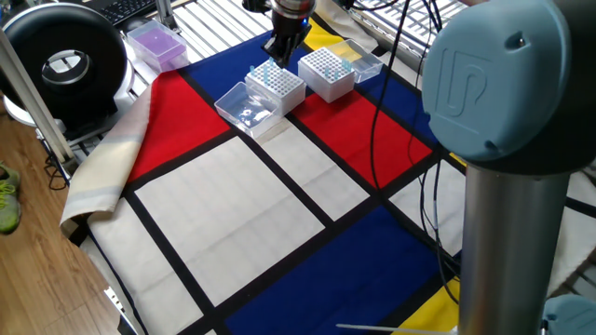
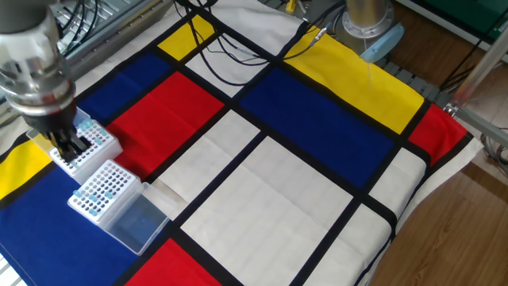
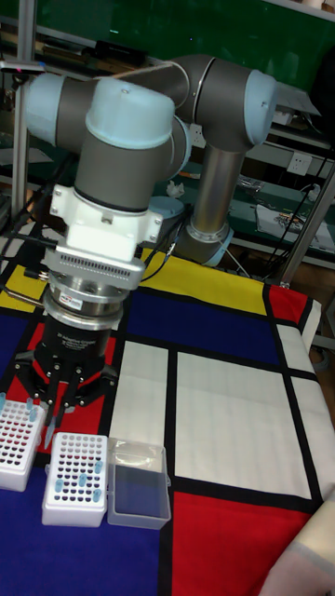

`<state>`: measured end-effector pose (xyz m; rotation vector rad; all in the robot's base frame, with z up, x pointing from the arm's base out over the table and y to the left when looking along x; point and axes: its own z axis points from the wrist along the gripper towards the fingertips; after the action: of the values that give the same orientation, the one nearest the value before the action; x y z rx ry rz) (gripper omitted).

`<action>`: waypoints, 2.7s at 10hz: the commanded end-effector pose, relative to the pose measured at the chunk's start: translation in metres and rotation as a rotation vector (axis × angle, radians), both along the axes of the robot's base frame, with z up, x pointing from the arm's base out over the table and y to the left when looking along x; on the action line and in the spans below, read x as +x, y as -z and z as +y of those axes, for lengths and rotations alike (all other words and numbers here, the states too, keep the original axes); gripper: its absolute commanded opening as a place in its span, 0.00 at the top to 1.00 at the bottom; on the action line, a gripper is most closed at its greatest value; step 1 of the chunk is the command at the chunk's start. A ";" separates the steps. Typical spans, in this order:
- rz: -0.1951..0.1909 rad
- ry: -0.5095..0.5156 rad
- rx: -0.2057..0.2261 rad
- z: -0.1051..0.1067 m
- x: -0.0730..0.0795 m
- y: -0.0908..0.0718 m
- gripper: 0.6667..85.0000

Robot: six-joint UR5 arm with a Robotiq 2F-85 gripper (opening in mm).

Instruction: Transfer all medium pipette tips from one holder to another

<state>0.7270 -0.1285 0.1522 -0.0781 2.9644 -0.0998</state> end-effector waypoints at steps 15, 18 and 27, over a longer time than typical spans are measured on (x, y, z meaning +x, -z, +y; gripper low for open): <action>-0.044 -0.117 0.065 -0.086 -0.048 0.029 0.99; -0.052 -0.117 0.068 -0.087 -0.048 0.033 0.99; -0.067 -0.140 0.095 -0.081 -0.043 0.044 0.99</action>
<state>0.6815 -0.2136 0.1090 -0.2572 2.8918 0.0229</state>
